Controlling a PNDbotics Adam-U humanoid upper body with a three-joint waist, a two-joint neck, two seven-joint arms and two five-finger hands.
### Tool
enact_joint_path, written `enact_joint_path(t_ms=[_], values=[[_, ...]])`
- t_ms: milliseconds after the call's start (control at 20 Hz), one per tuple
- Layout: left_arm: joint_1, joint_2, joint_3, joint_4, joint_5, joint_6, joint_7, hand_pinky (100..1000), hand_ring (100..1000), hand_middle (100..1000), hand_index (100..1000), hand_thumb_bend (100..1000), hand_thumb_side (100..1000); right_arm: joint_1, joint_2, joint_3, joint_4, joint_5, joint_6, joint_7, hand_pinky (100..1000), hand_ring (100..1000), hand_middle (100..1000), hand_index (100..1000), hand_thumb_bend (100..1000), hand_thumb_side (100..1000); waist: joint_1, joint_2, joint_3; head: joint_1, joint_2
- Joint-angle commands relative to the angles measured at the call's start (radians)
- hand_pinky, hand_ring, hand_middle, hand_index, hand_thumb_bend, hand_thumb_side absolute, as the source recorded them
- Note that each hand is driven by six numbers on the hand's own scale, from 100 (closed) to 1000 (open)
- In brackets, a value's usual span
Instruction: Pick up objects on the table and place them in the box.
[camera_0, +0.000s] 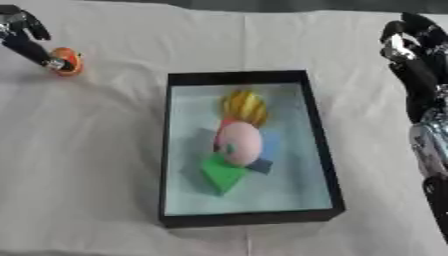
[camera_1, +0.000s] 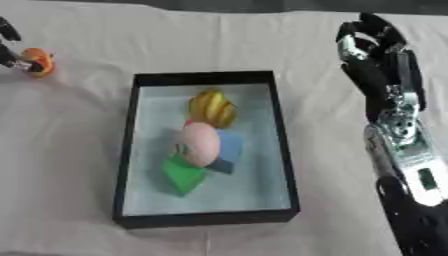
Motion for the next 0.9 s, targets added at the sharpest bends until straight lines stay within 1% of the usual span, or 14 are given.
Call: enact_joint_path(t_ms=[50, 150, 250, 450, 700, 750, 800, 850, 900], values=[[-0.011, 0.01, 0.011, 0.006, -0.017, -0.004, 0.031, 757, 820, 768, 784, 614, 305, -0.018, -0.009, -0.002, -0.03, -0.006, -0.001, 0.002, 800, 771, 762, 827, 218, 298, 0.002, -0.016, -0.002, 0.005, -0.013], [-0.013, 0.004, 0.01, 0.015, -0.04, 0.001, 0.056, 756, 818, 767, 779, 576, 255, -0.02, -0.008, -0.001, -0.03, -0.007, -0.001, 0.002, 800, 771, 762, 827, 218, 298, 0.002, -0.016, -0.003, 0.007, -0.014], [-0.014, -0.003, 0.011, 0.027, -0.059, 0.007, 0.074, 755, 817, 766, 777, 546, 244, -0.021, -0.007, 0.001, -0.029, -0.006, -0.001, 0.004, 800, 771, 762, 827, 219, 298, 0.002, -0.015, -0.004, 0.007, -0.014], [-0.017, -0.007, 0.011, 0.039, -0.08, 0.009, 0.073, 760, 819, 768, 774, 512, 248, -0.02, -0.008, 0.002, -0.029, -0.006, 0.0, 0.005, 800, 771, 762, 827, 220, 297, 0.002, -0.014, -0.004, 0.01, -0.011], [-0.015, -0.015, 0.017, 0.048, -0.078, 0.012, 0.077, 753, 815, 762, 753, 438, 255, -0.022, -0.008, 0.001, -0.03, -0.007, -0.001, 0.006, 801, 771, 762, 827, 221, 296, 0.0, -0.013, -0.006, 0.011, -0.013], [-0.014, -0.017, 0.017, 0.05, -0.075, 0.012, 0.079, 752, 814, 760, 745, 407, 249, -0.022, -0.007, 0.002, -0.03, -0.007, -0.001, 0.006, 801, 771, 762, 827, 221, 296, 0.0, -0.012, -0.006, 0.011, -0.012], [-0.014, -0.018, 0.017, 0.052, -0.072, 0.011, 0.079, 752, 814, 756, 724, 353, 233, -0.022, -0.007, 0.002, -0.03, -0.007, -0.001, 0.006, 801, 771, 763, 827, 222, 296, 0.0, -0.012, -0.007, 0.011, -0.011], [-0.014, -0.019, 0.016, 0.054, -0.07, 0.01, 0.078, 751, 813, 755, 721, 345, 233, -0.023, -0.007, 0.002, -0.03, -0.007, -0.001, 0.006, 801, 771, 763, 827, 222, 296, 0.0, -0.012, -0.007, 0.01, -0.01], [-0.014, -0.02, 0.015, 0.055, -0.067, 0.008, 0.076, 747, 810, 749, 702, 294, 213, -0.023, -0.007, 0.002, -0.03, -0.007, -0.001, 0.006, 801, 771, 763, 827, 222, 296, 0.0, -0.012, -0.007, 0.01, -0.008]])
